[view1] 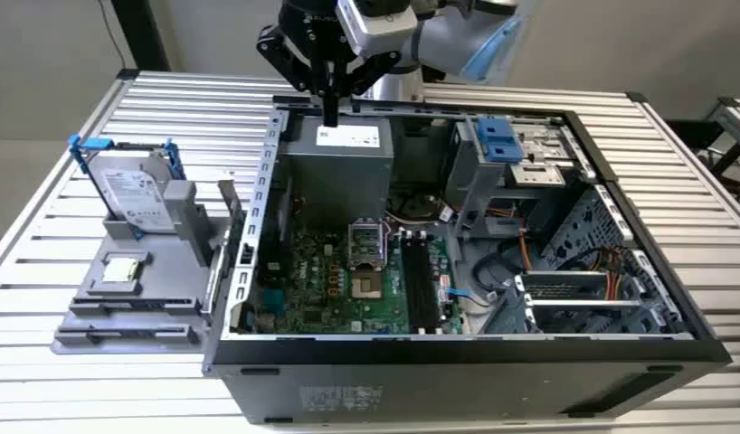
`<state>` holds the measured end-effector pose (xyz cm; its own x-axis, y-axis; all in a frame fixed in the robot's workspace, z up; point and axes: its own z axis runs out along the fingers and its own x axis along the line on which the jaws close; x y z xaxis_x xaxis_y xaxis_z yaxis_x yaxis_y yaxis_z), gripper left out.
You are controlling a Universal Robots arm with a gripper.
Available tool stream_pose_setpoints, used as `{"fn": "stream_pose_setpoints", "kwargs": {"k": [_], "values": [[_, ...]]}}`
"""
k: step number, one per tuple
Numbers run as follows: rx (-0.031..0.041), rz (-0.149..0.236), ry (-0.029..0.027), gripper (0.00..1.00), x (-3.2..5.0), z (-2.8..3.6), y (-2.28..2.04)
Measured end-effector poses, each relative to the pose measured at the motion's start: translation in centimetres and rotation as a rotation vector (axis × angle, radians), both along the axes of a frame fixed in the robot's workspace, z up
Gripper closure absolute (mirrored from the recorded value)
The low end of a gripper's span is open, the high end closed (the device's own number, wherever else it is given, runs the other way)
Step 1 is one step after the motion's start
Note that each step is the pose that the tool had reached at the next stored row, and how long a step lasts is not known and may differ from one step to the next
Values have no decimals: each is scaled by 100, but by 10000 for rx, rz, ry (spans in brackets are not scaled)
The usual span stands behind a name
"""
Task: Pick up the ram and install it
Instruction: 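Reach for the ram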
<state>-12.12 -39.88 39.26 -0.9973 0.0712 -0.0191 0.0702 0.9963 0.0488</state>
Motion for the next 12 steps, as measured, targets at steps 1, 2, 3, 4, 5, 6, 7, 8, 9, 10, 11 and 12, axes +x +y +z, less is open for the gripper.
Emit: {"fn": "stream_pose_setpoints", "kwargs": {"k": [1, 2, 3, 4, 5, 6, 7, 8, 9, 10, 11, 12], "values": [[0, 0, 1, 100, 0, 0, 0], [0, 0, 1, 100, 0, 0, 0], [0, 0, 1, 100, 0, 0, 0], [0, 0, 1, 100, 0, 0, 0], [0, 0, 1, 100, 0, 0, 0], [0, 0, 0, 100, 0, 0, 0], [0, 0, 0, 100, 0, 0, 0], [0, 0, 1, 100, 0, 0, 0], [0, 0, 1, 100, 0, 0, 0], [-1, 0, 1, 100, 0, 0, 0], [0, 0, 1, 100, 0, 0, 0], [-1, 1, 1, 100, 0, 1, 0]]}}
